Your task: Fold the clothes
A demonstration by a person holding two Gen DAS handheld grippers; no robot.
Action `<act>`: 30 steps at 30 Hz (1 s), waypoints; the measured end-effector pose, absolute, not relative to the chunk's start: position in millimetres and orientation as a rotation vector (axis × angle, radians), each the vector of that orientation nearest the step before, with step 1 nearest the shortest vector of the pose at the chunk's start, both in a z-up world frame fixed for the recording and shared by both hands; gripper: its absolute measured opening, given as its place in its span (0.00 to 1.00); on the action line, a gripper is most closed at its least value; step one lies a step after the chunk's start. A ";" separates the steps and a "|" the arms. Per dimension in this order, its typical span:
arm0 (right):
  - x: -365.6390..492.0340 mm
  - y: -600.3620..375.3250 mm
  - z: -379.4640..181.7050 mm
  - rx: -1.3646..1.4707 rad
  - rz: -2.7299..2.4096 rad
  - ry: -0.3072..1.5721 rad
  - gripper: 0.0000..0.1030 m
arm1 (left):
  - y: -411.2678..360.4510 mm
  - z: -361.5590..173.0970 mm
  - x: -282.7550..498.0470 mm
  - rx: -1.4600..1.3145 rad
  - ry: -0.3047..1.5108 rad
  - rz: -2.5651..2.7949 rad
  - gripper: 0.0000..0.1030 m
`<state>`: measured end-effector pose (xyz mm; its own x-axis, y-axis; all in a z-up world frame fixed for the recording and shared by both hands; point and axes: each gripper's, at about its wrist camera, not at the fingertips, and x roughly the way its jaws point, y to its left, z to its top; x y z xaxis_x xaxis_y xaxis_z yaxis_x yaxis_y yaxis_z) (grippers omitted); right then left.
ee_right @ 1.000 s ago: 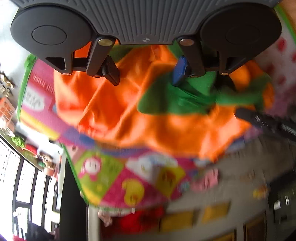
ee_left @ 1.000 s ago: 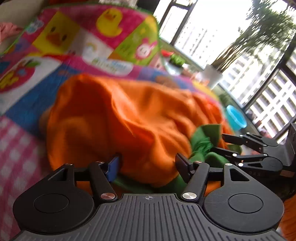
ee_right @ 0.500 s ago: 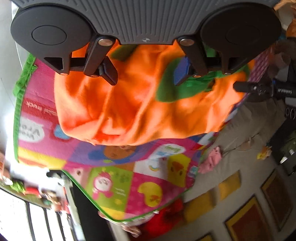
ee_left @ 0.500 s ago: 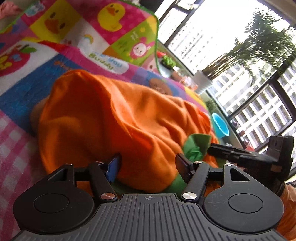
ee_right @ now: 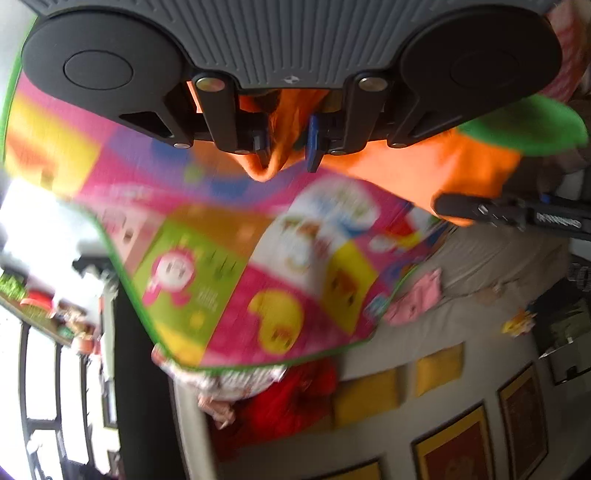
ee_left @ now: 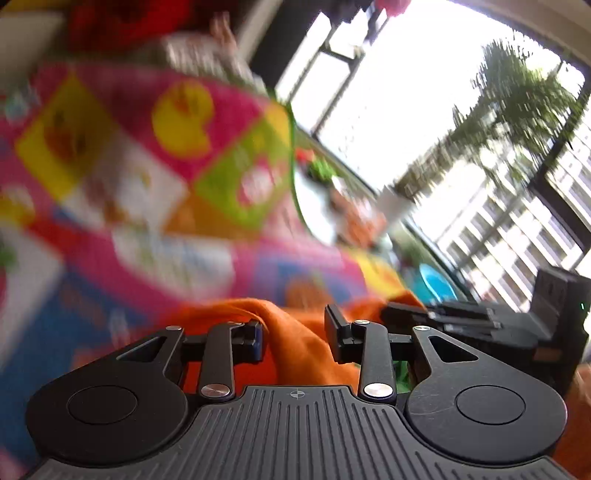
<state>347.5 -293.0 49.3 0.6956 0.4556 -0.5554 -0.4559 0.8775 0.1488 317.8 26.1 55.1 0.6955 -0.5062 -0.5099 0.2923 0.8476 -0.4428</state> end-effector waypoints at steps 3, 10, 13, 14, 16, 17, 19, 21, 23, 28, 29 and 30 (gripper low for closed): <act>389.0 -282.7 44.8 -0.065 0.443 0.586 0.17 | 33.5 64.2 350.4 -0.297 0.573 -0.349 0.34; 423.6 -299.5 19.1 -0.095 0.337 0.672 0.45 | 72.6 17.3 382.1 -0.304 0.693 -0.186 0.60; 409.3 -313.2 40.3 -0.094 0.367 0.606 0.57 | 86.7 14.6 370.9 -0.349 0.708 -0.226 0.73; 403.6 -312.3 48.7 -0.127 0.389 0.578 0.58 | 83.4 18.1 365.5 -0.353 0.708 -0.260 0.75; 392.1 -307.0 62.8 -0.199 0.444 0.529 0.66 | 69.9 23.8 358.8 -0.349 0.711 -0.326 0.78; 386.0 -298.7 64.5 -0.241 0.486 0.523 0.67 | 63.4 25.2 355.1 -0.348 0.710 -0.352 0.78; 374.5 -274.3 56.5 -0.334 0.569 0.544 0.67 | 52.9 27.6 348.3 -0.348 0.702 -0.386 0.80; 368.2 -245.0 36.3 -0.438 0.619 0.557 0.67 | 46.3 29.6 346.1 -0.353 0.699 -0.402 0.80; 369.2 -216.8 12.3 -0.522 0.602 0.562 0.47 | 41.1 31.5 344.2 -0.353 0.697 -0.416 0.80; 395.9 -175.2 -31.2 -0.565 0.542 0.613 0.28 | 33.0 37.2 340.3 -0.371 0.697 -0.450 0.79; 396.9 -175.0 -31.8 -0.563 0.546 0.613 0.28 | 32.8 34.1 345.2 -0.400 0.707 -0.458 0.79; 398.0 -174.8 -32.4 -0.561 0.551 0.614 0.28 | 32.7 31.1 350.0 -0.429 0.718 -0.466 0.78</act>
<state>398.0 -174.8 -32.4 0.6872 0.3055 -0.6591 -0.6224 0.7155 -0.3172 350.0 32.7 31.1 0.6610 -0.5407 -0.5203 0.2558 0.8142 -0.5212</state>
